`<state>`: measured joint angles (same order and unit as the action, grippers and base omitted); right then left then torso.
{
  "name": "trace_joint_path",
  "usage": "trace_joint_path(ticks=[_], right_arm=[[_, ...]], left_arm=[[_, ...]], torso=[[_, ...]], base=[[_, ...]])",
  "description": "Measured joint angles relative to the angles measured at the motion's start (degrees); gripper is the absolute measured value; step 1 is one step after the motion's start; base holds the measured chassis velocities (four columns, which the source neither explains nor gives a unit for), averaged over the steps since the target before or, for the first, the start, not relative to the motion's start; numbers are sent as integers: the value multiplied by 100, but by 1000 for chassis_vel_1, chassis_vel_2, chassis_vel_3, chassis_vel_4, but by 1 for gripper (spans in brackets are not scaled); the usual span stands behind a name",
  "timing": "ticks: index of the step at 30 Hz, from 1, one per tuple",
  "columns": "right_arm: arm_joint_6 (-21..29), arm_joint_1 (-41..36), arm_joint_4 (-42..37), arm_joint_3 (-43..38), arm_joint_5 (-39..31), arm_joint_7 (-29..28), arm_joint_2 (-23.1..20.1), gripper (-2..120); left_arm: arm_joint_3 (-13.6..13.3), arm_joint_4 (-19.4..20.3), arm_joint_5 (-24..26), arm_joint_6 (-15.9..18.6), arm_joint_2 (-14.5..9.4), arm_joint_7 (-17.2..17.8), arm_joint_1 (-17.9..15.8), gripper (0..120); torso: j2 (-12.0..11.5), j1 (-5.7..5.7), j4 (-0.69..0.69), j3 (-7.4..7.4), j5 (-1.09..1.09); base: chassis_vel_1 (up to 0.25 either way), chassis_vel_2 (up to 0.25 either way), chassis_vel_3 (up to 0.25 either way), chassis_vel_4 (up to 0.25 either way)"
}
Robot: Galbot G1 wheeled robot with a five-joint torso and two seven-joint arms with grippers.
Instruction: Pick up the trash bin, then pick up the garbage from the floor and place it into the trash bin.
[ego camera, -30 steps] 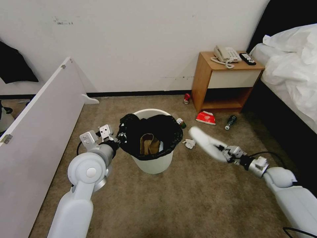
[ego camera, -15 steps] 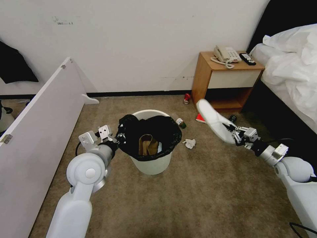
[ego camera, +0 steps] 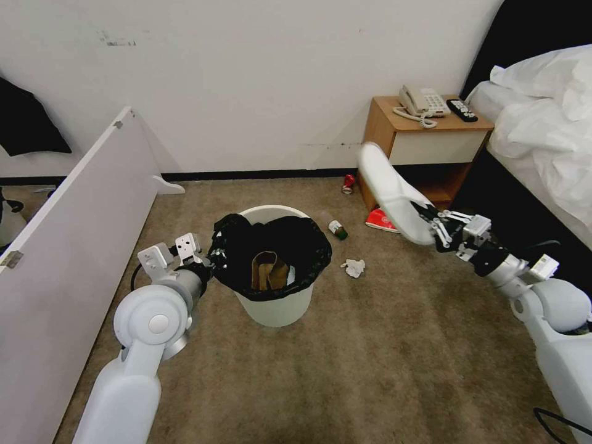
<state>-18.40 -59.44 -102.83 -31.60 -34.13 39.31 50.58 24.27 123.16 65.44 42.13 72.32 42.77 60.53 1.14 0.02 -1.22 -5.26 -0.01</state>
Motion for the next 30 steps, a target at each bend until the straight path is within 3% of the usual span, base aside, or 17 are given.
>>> trace_joint_path(ticks=[18,30], right_arm=[[193,866,-565,1803,-767,-429,-53,0],[179,855,-630,2196,-867,-401,-235,0]], left_arm=[[-132,-6,-8,0,41,-137,172,5],[-379,-278,256,0,109,-328,-43,5]], torso=[[0,0,0,0,1],[0,0,-2,0,1]], base=[[0,0,0,0],[0,0,0,0]])
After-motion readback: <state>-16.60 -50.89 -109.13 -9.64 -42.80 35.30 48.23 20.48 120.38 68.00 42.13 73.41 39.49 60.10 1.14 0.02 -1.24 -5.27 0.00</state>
